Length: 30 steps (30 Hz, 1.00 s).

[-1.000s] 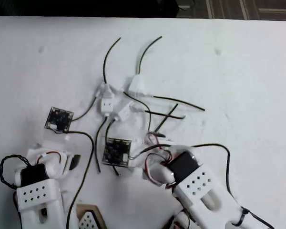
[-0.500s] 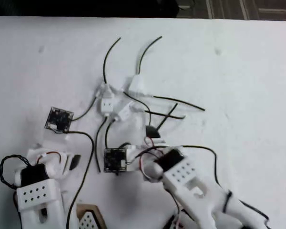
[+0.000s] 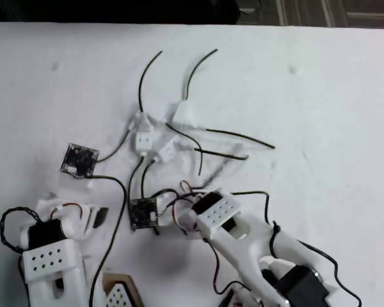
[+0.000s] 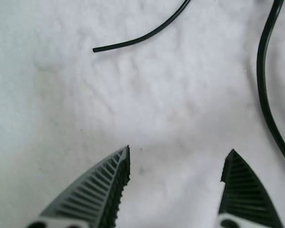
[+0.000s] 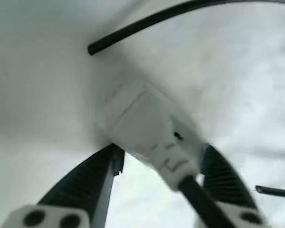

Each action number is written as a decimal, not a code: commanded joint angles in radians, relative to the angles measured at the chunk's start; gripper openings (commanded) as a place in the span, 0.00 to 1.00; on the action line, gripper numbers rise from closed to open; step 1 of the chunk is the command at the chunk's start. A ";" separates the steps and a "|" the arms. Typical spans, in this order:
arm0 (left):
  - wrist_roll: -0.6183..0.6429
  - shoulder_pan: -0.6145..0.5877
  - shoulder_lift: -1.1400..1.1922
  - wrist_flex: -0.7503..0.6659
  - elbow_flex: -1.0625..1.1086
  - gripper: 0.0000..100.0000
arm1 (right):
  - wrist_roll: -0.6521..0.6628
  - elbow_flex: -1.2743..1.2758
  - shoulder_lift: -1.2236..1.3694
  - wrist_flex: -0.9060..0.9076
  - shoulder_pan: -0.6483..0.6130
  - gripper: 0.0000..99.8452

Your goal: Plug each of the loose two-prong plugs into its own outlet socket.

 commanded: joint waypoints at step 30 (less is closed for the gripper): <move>-0.009 -0.007 -0.013 -0.021 -0.003 0.31 | -0.430 -0.270 -0.035 -0.071 0.114 0.02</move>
